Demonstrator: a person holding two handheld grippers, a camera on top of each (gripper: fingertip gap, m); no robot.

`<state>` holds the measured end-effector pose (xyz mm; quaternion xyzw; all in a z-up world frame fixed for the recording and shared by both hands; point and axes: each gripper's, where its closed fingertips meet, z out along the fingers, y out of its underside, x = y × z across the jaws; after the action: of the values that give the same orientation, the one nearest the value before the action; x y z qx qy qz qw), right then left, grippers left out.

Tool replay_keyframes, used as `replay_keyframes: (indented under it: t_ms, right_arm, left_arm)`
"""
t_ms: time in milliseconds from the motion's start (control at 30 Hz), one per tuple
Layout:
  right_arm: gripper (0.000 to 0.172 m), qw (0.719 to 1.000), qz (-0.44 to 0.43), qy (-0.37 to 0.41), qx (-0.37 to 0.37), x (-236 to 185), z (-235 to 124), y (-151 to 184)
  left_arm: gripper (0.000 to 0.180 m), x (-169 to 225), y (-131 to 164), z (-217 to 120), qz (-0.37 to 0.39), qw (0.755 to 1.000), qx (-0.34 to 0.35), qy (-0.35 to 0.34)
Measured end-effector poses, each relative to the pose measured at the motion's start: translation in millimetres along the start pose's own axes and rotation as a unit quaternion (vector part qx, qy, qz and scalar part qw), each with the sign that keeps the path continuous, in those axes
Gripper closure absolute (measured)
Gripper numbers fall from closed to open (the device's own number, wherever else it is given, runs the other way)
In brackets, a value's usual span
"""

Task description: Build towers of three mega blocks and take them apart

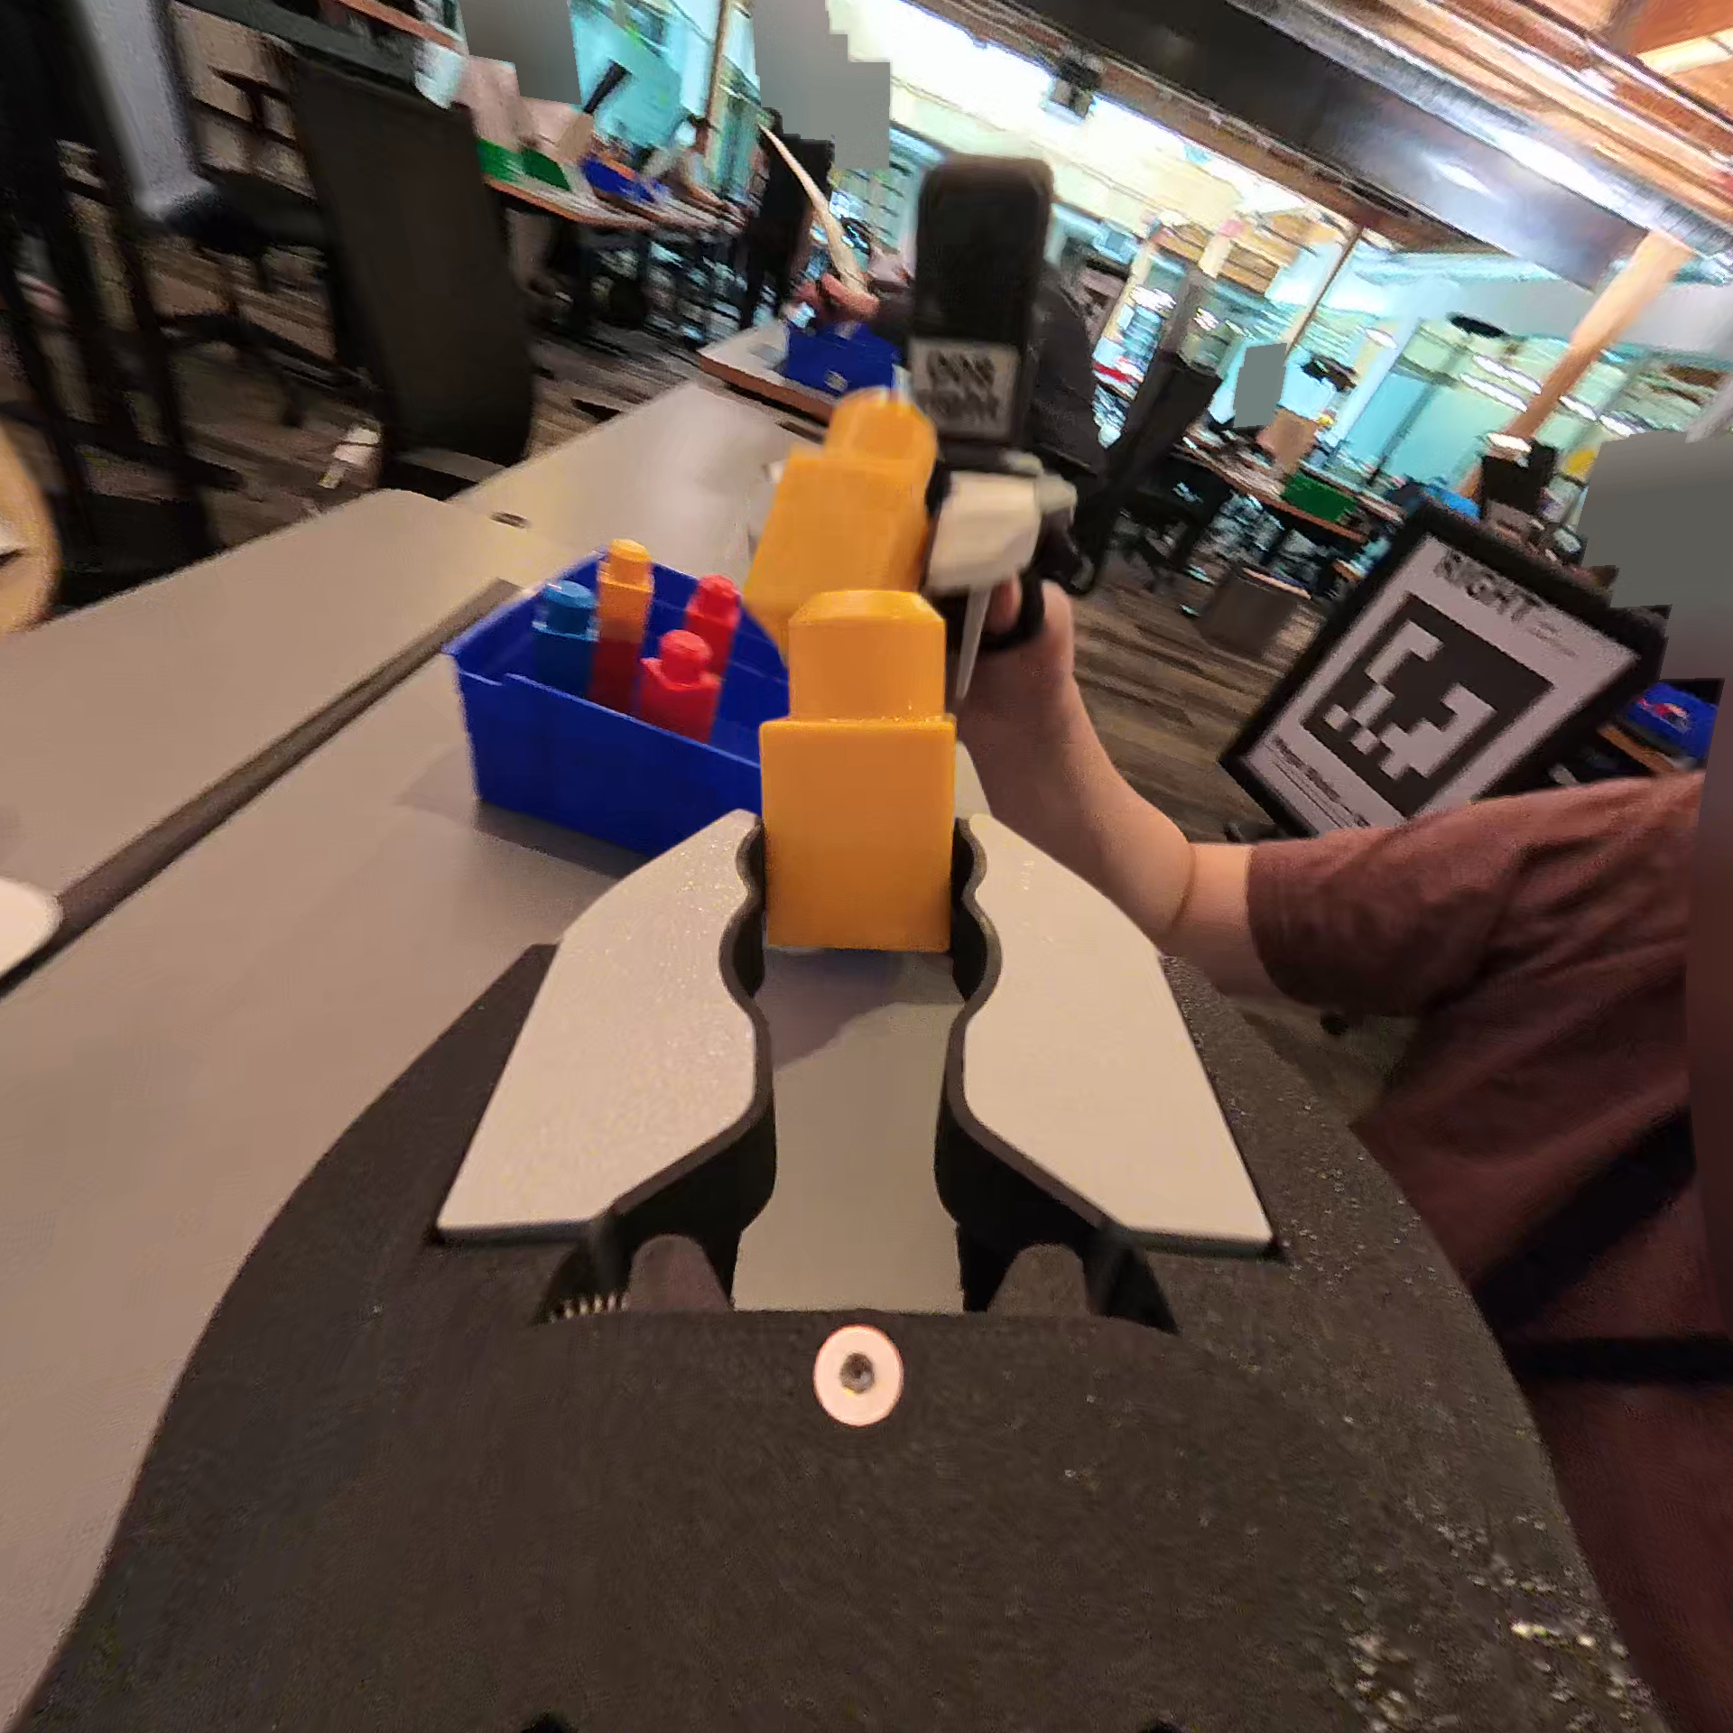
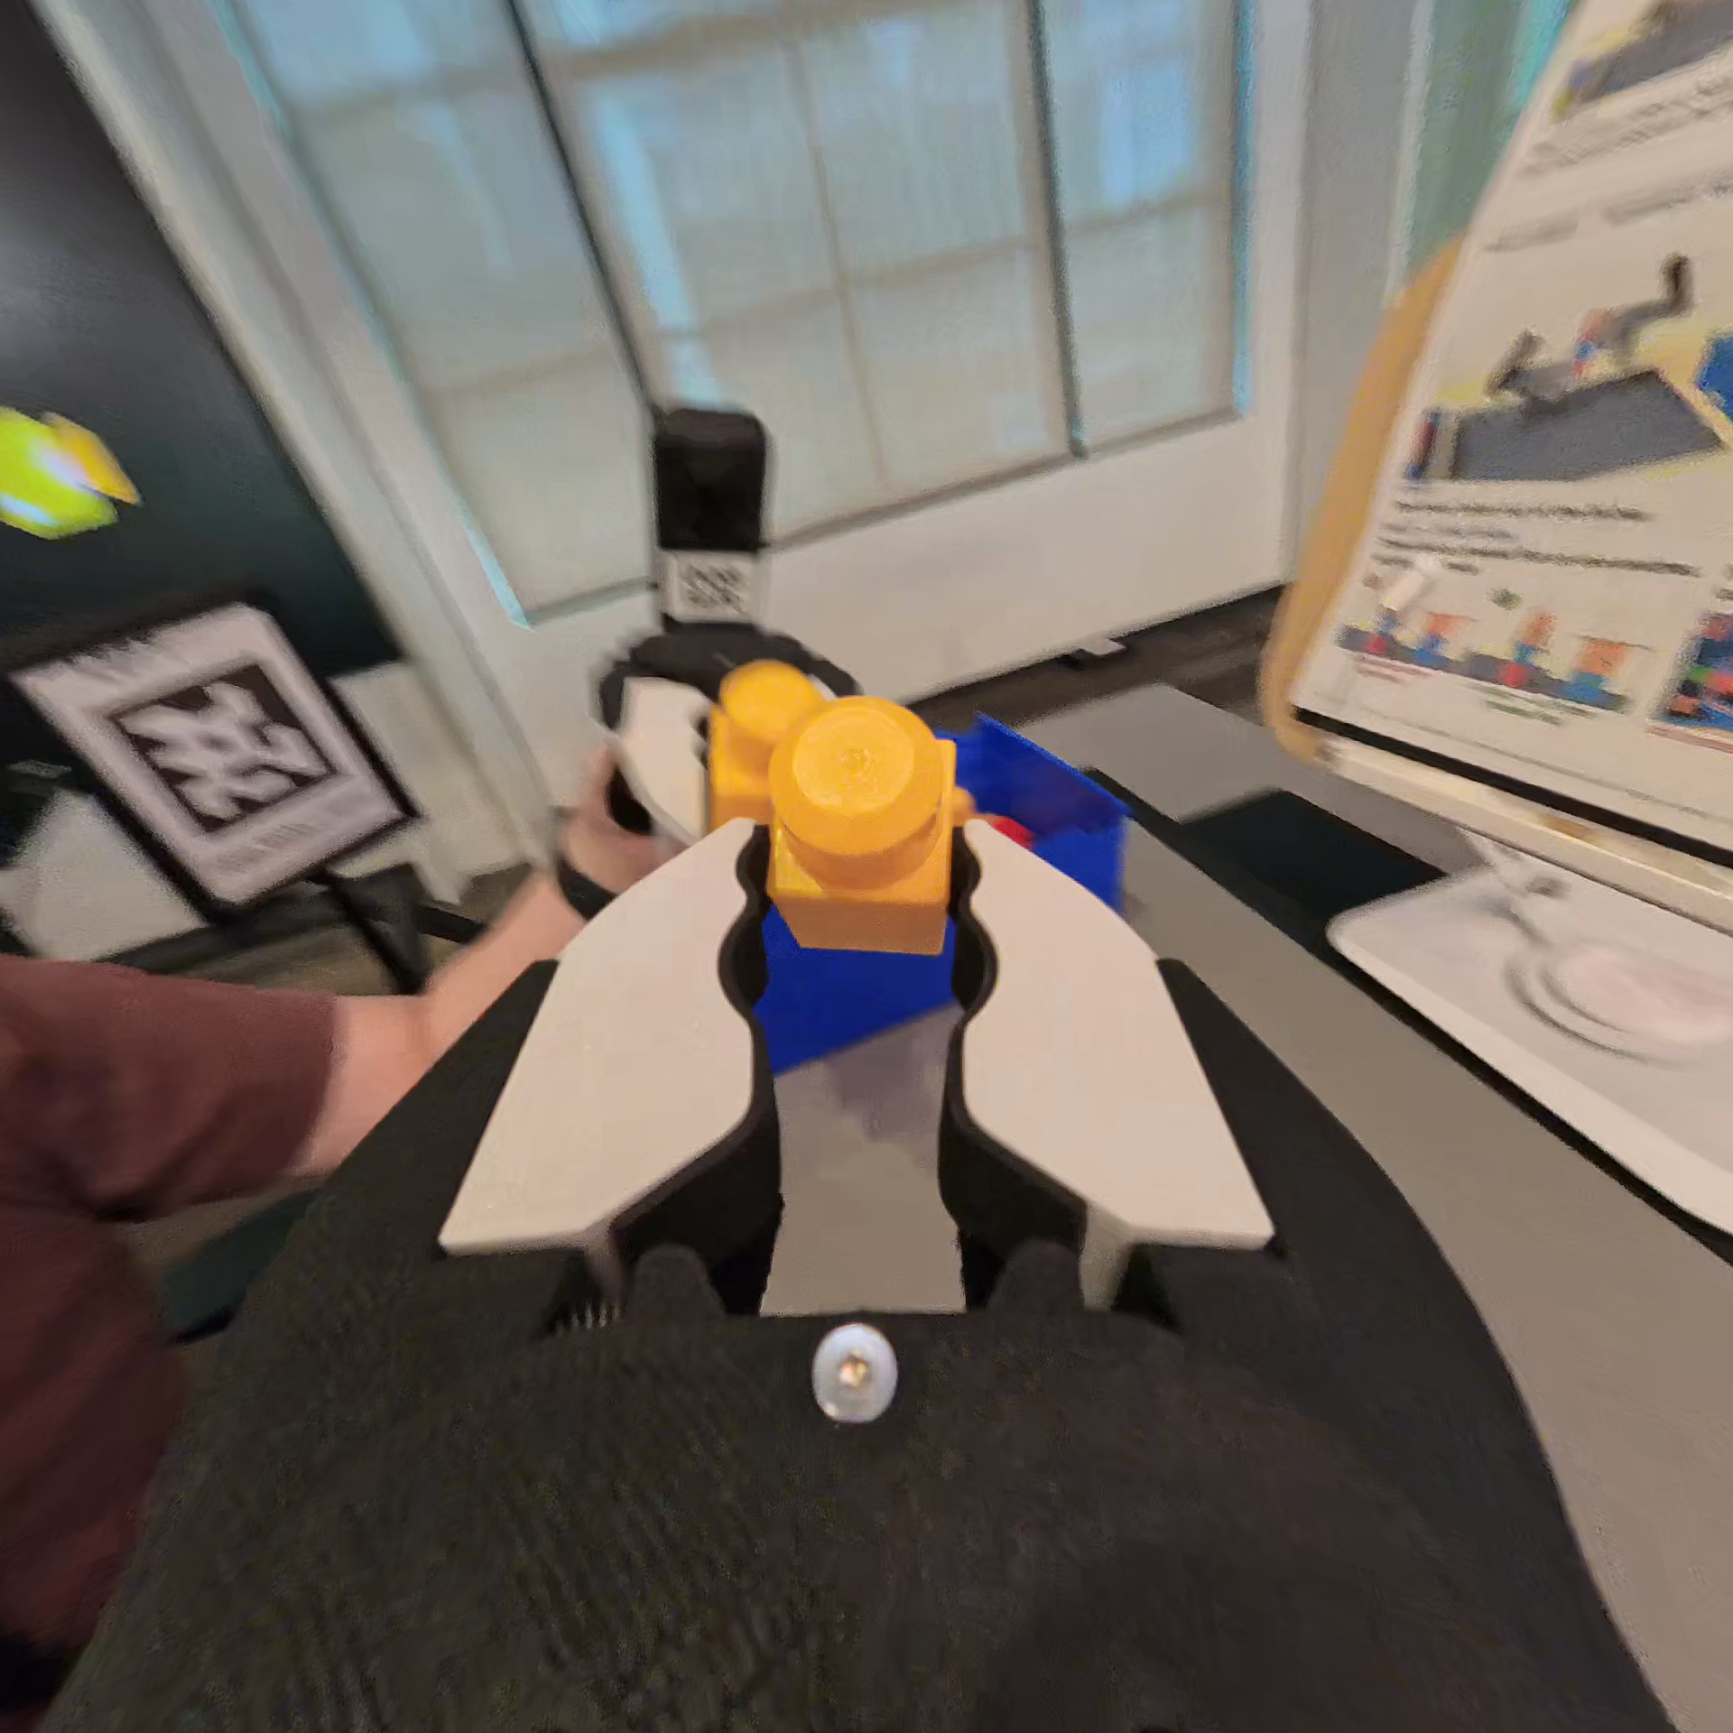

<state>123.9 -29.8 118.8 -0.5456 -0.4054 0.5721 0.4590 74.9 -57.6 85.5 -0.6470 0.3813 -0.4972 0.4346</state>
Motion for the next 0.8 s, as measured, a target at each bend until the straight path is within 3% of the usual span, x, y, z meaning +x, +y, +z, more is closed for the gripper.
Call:
replay_keyframes:
  t_ms: [67,167,367,533,800]
  right_arm:
    - [0.135,0.997,0.028,-0.072,0.016,-20.0,-6.8,-9.8]
    - [0.135,0.992,0.042,-0.119,-0.007,-32.3,-6.0,-4.1]
    - [0.135,0.988,0.021,-0.122,-0.095,-38.3,0.5,22.5]
    - [0.135,0.979,0.043,-0.123,-0.156,-41.4,0.8,40.8]
    - [0.132,0.994,0.043,-0.087,-0.047,-29.2,15.0,14.9]
  left_arm:
    - [0.144,10.2,10.4,18.0,0.005,0.999,-0.027,0.021]
    - [0.144,18.4,23.9,36.0,0.015,0.998,-0.064,0.025]
    - [0.144,27.0,29.4,39.1,0.023,0.996,-0.087,0.028]
    - [0.144,27.0,48.1,39.0,0.031,0.988,-0.153,0.014]
    - [0.144,21.2,23.8,40.7,0.004,0.997,-0.079,-0.02]
